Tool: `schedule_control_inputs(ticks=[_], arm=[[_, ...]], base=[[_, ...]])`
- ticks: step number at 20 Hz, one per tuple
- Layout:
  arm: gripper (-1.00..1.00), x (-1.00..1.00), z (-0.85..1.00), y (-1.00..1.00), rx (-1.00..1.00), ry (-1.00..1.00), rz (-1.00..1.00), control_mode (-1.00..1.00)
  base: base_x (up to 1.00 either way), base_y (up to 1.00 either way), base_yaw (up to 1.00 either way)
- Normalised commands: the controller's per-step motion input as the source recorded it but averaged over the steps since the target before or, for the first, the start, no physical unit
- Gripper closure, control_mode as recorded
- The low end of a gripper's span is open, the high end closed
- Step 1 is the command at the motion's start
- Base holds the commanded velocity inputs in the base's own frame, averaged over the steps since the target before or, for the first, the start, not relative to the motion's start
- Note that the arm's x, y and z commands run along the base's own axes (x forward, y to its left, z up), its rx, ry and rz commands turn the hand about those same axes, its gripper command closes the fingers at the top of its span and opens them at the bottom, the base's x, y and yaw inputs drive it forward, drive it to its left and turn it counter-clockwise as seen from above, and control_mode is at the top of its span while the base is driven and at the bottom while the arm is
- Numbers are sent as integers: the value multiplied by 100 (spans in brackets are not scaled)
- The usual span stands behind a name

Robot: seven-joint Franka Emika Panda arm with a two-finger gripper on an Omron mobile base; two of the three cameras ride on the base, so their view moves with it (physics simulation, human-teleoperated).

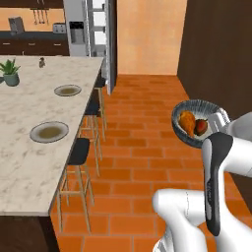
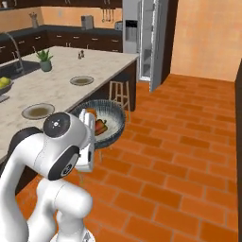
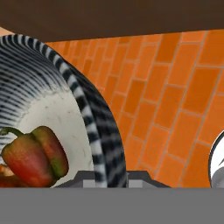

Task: Pick the chicken drumstick and bell pepper from their plates and place them in the bowl. Then put the bowl in the fridge.

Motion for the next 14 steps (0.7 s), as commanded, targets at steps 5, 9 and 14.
schedule_control_inputs(ticks=[5,9,14], arm=[[100,0,0,0,0,0,0,100],[100,0,0,0,0,0,0,100],[100,0,0,0,0,0,0,100]], base=[[-100,100,-7],[-96,100,-5],[-61,100,-9]])
